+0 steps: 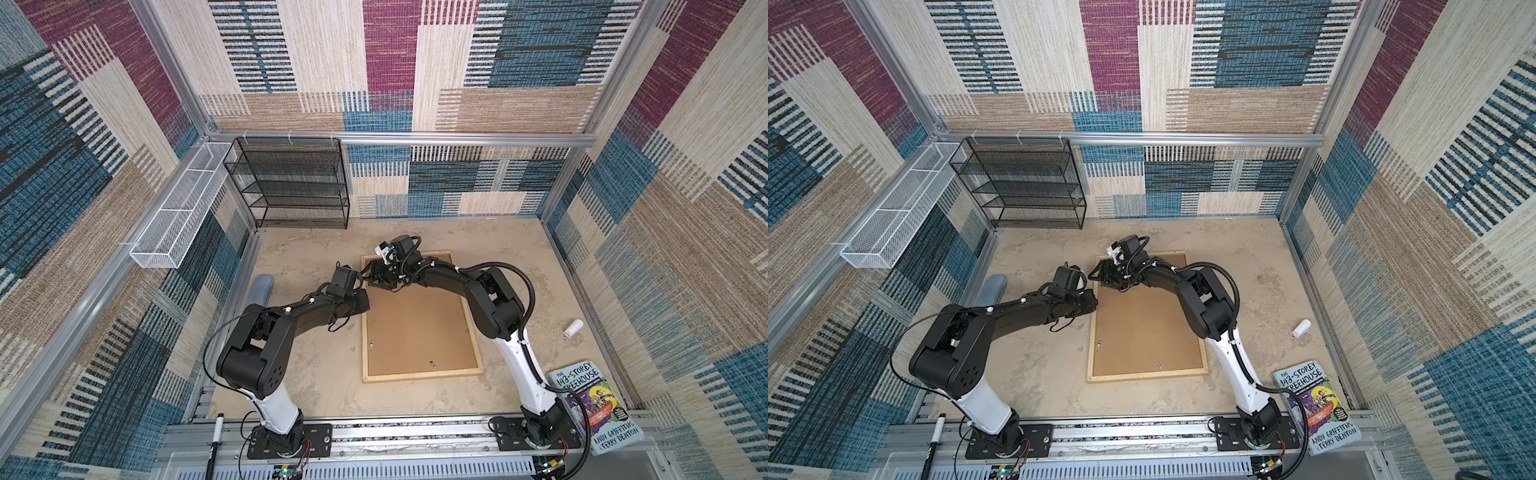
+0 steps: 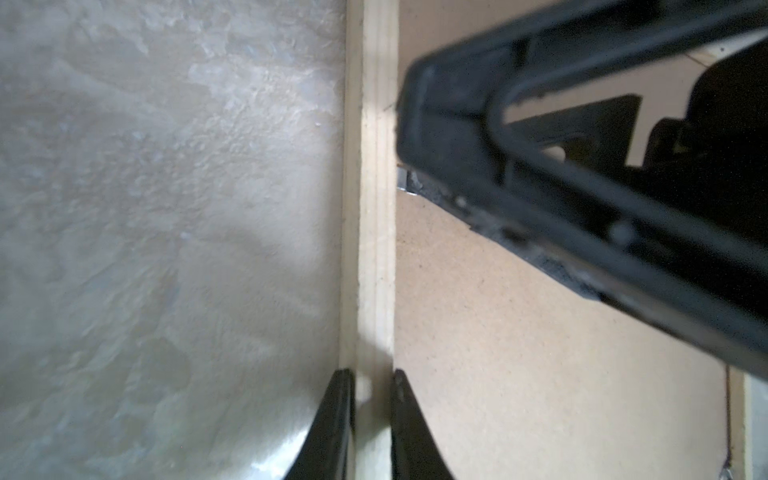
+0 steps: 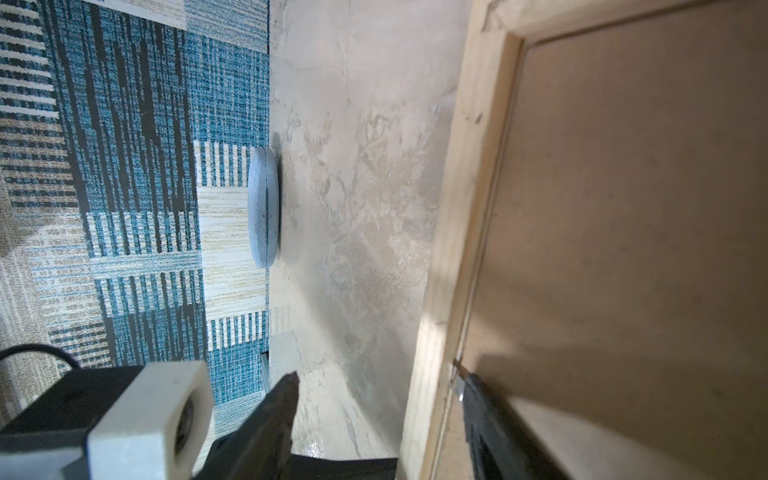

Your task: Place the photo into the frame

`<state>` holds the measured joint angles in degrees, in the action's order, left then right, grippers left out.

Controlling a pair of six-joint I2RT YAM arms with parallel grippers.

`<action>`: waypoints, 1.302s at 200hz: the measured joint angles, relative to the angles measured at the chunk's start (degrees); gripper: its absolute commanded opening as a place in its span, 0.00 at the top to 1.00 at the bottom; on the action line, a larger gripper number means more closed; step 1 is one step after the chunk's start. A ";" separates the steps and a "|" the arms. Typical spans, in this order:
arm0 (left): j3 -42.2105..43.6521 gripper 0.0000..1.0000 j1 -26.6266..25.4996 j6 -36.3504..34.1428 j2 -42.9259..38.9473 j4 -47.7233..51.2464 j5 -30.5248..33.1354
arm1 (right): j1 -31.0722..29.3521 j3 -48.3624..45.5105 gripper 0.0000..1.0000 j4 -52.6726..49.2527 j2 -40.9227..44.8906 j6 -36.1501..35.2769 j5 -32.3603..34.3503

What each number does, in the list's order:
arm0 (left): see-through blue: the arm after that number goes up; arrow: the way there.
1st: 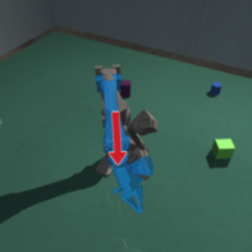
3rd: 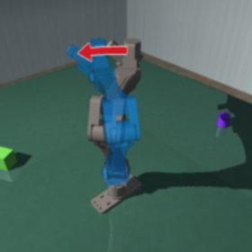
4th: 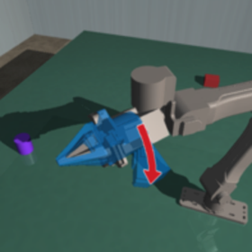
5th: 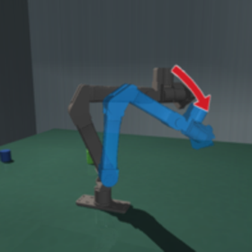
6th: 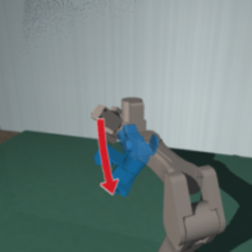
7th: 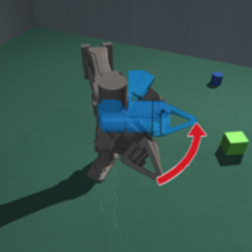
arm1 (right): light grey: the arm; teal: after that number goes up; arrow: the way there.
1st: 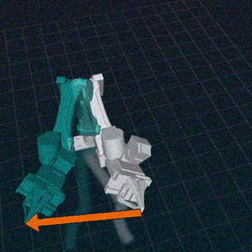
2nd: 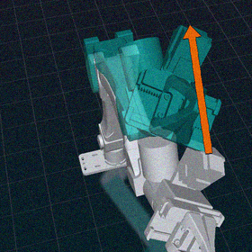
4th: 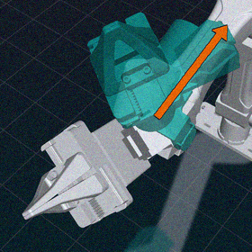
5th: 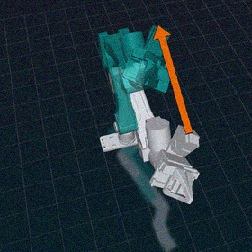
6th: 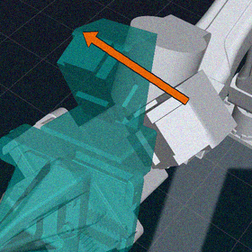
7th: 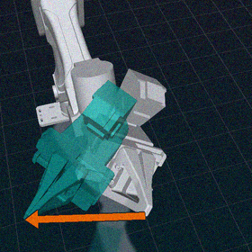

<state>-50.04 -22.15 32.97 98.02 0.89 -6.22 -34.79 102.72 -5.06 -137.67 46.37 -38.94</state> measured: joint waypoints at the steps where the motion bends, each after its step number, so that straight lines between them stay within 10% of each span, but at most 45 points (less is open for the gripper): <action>1: 0.00 0.83 0.00 0.00 0.00 0.00 0.00 | 0.00 0.00 0.35 0.00 0.00 0.02 0.00; 260: -3.89 0.81 0.39 -4.28 4.50 -0.63 -1.46 | 0.04 1.18 0.35 2.32 -1.79 1.77 0.90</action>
<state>-53.93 -21.76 28.69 102.52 0.25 -7.68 -34.74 103.90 -2.74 -139.46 48.14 -38.04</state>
